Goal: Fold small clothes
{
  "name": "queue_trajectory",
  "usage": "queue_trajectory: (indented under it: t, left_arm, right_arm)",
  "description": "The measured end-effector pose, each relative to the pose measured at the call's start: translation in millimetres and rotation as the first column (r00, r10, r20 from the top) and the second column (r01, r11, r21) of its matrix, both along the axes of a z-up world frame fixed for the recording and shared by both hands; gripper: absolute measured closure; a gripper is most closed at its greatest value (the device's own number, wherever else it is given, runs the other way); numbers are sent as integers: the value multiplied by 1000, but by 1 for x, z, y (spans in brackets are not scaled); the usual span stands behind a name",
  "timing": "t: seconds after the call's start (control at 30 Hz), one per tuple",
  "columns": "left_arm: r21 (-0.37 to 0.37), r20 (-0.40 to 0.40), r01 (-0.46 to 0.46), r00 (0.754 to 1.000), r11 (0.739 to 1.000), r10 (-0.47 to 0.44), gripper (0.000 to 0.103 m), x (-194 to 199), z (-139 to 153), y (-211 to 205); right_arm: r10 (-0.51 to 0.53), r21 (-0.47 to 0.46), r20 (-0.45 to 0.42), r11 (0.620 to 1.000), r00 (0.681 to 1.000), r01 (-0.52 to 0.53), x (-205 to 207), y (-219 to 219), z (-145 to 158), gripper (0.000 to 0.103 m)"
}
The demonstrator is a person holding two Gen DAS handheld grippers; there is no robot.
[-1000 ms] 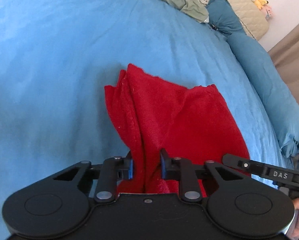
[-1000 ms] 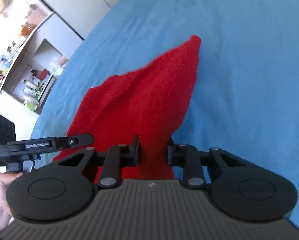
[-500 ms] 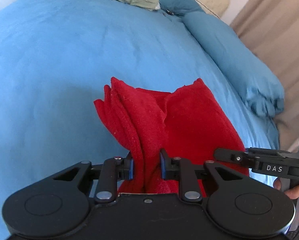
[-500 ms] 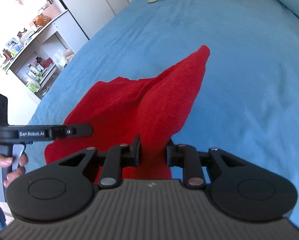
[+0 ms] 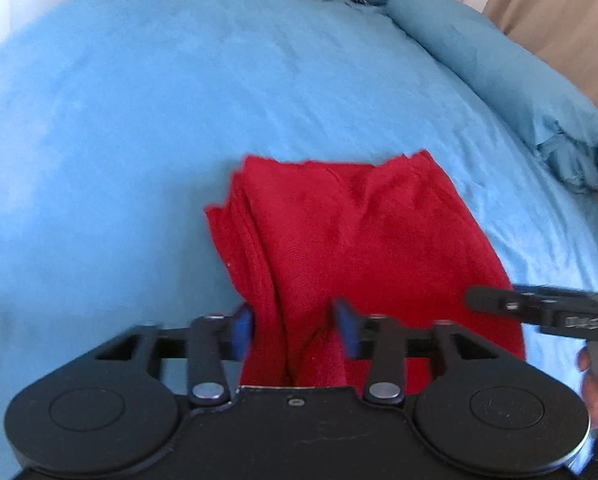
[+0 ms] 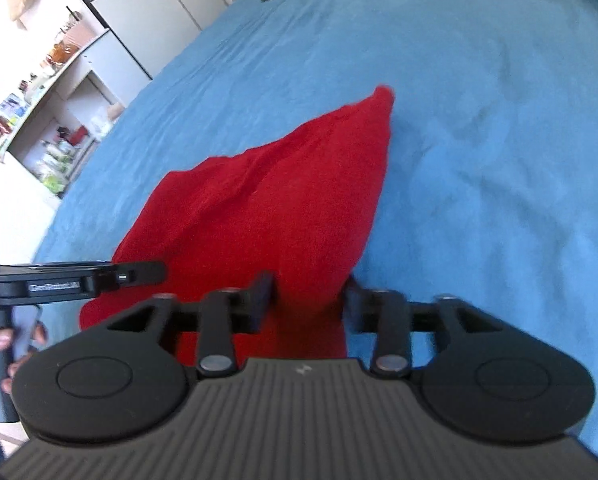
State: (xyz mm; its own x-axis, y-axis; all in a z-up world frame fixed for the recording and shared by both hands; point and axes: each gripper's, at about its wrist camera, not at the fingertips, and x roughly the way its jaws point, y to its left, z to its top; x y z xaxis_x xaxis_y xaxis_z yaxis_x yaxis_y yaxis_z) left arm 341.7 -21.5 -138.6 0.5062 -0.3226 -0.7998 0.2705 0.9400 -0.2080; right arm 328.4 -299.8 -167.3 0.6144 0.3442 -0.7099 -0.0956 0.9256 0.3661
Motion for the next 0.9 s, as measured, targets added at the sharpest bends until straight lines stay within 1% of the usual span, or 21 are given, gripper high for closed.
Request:
queue_trajectory:
  t: [0.03, 0.07, 0.1, 0.13, 0.2, 0.27, 0.33, 0.37, 0.43, 0.5, 0.53, 0.6, 0.7, 0.8, 0.83, 0.9]
  left_arm:
    - [20, 32, -9, 999, 1000, 9, 17, -6, 4, 3]
    - [35, 72, -18, 997, 999, 15, 10, -12, 8, 6]
    - [49, 101, -27, 995, 998, 22, 10, -17, 11, 9]
    - [68, 114, -37, 993, 997, 29, 10, -20, 12, 11]
    - [102, 119, -57, 992, 993, 44, 10, -23, 8, 15]
    - [149, 106, -71, 993, 986, 56, 10, -24, -3, 17]
    - [178, 85, -77, 994, 981, 62, 10, -25, -17, 18]
    - [177, 69, -79, 995, 981, 67, 10, -25, -24, 19]
    - [187, 73, -79, 995, 979, 67, 9, -25, -25, 19]
    - [204, 84, -84, 994, 975, 68, 11, -25, -16, 16]
    - [213, 96, -86, 993, 973, 67, 11, -27, -9, 13]
    - [227, 147, -88, 988, 970, 55, 11, -38, 13, 11]
    - [205, 247, -94, 968, 974, 41, 11, -65, 60, 9]
    - [170, 351, -131, 934, 977, 64, 5, -102, 111, 8]
    - [156, 385, -139, 920, 978, 69, 0, -116, 127, 7]
    - [140, 450, -168, 889, 976, 88, 0, -147, 154, 4]
  right_arm:
    - [-15, -20, 22, 1000, 1000, 16, -3, 0, 5, 1]
    - [-27, -34, 47, 999, 999, 28, -7, -1, 9, 0]
    - [-29, -44, 58, 999, 998, 32, -11, -3, 10, 0]
    - [-29, -55, 53, 998, 998, 32, -12, -4, 10, 0]
    - [-41, -107, 21, 993, 999, 43, -13, -3, 3, 0]
    - [-56, -152, -3, 987, 998, 55, -12, -1, -6, 0]
    - [-66, -154, -6, 986, 998, 65, -14, -1, -14, 0]
    - [-73, -153, -4, 986, 997, 71, -15, 0, -16, 0]
    - [-70, -169, 12, 983, 997, 71, -18, 2, -16, 0]
    - [-67, -185, 34, 980, 997, 73, -23, 3, -9, 0]
    - [-66, -192, 49, 979, 997, 75, -27, 4, -1, 0]
    - [-49, -196, 101, 978, 994, 68, -41, 6, 22, 0]
    - [-31, -226, 183, 971, 983, 73, -73, 12, 67, 0]
    - [-53, -225, 232, 969, 971, 106, -111, 18, 113, 0]
    - [-72, -217, 252, 968, 965, 129, -126, 19, 128, 0]
    - [-89, -225, 292, 961, 952, 159, -155, 24, 152, 0]
